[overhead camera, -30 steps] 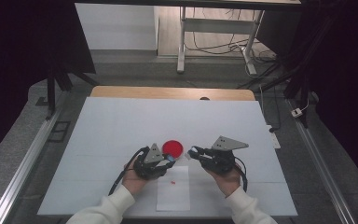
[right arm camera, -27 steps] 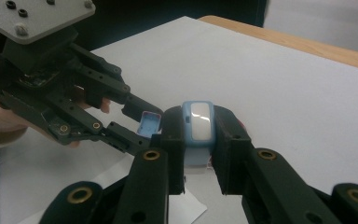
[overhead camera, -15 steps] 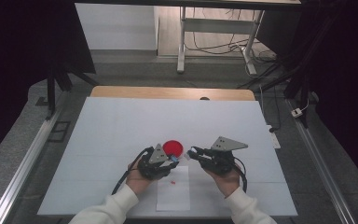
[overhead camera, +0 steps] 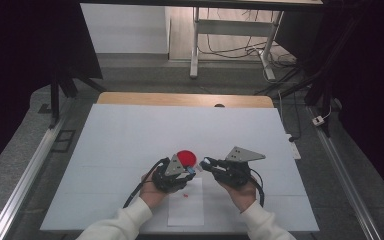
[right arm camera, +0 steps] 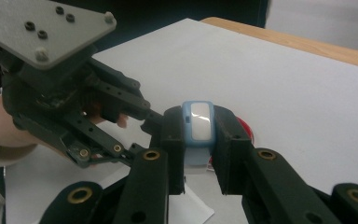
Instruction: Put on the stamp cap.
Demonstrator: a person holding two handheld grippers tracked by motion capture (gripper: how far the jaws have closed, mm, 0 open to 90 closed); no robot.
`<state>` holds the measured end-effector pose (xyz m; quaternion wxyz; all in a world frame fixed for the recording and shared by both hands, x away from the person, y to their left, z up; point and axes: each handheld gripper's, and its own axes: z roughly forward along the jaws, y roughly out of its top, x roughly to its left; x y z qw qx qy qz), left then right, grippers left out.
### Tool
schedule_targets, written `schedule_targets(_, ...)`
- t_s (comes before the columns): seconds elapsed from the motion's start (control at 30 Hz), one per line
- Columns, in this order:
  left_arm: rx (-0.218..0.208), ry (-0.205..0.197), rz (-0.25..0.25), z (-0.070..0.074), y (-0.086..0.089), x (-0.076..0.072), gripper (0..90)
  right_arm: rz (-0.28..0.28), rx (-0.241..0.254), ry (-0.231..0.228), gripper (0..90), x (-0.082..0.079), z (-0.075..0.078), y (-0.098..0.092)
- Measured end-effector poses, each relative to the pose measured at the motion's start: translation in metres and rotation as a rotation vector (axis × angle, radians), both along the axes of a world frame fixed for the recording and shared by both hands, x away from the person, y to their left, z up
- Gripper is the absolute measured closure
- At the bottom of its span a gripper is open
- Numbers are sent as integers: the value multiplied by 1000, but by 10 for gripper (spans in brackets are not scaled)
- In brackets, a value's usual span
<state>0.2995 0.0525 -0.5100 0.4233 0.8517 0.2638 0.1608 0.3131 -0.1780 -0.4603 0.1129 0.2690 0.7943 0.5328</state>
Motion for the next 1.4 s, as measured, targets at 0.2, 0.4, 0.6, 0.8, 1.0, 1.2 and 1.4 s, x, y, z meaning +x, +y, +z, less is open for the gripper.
schedule_targets(0.2,5,-14,-2,-1,-6,0,651,-3,20,14,753,-2,1,3)
schedule_targets(0.4,5,-24,-1,-1,-10,-1,651,-18,25,27,753,-4,1,6)
schedule_targets(0.6,4,-38,-1,-2,-12,-2,652,-37,33,47,753,-4,0,7)
schedule_targets(0.8,11,-45,-4,-2,-13,-2,651,-46,31,63,753,-4,-2,9)
schedule_targets(1.0,13,-53,-1,-2,-13,-2,651,-59,34,80,753,-3,-4,8)
schedule_targets(1.2,12,-55,-2,-2,-14,-3,651,-61,41,90,753,-2,-4,8)
schedule_targets(1.4,10,-61,0,-2,-14,-4,652,-65,39,98,753,-2,-6,8)
